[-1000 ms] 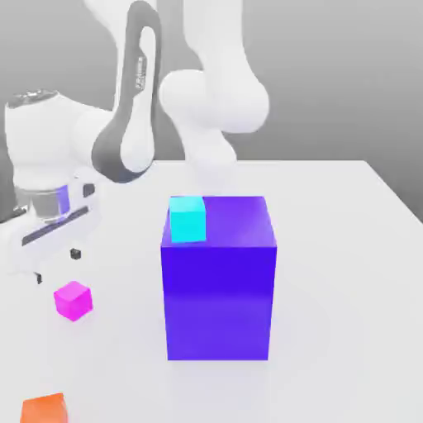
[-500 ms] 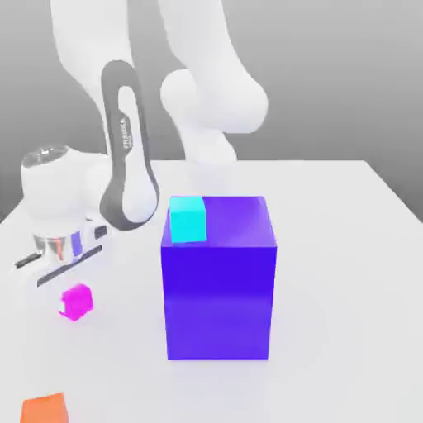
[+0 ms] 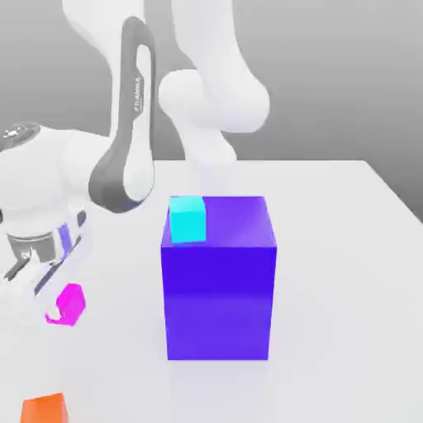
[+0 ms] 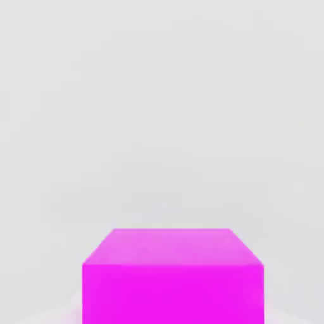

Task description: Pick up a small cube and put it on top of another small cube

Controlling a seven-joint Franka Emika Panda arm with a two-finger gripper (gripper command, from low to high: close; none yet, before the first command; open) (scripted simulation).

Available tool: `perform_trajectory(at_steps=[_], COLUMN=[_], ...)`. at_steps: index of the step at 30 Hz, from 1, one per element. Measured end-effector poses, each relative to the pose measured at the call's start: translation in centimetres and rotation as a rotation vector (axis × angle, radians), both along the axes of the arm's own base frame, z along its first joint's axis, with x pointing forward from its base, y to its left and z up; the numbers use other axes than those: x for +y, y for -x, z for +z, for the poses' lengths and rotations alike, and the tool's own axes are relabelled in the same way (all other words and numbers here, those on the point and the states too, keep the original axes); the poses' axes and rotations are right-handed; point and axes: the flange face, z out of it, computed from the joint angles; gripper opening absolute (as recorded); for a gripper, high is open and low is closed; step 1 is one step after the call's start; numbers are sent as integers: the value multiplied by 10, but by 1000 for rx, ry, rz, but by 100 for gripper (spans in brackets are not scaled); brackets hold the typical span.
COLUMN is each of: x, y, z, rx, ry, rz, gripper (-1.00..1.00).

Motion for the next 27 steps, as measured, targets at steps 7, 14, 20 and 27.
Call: perform_trajectory(at_steps=[7, 14, 20, 27], x=[141, 315, 465, 552], y=[-110, -156, -154, -123], z=[-9, -5, 16, 4], rx=[55, 60, 21, -110], ry=[-35, -57, -72, -50], rz=[597, 1114, 1512, 1668], gripper=[-100, -100, -100, 100])
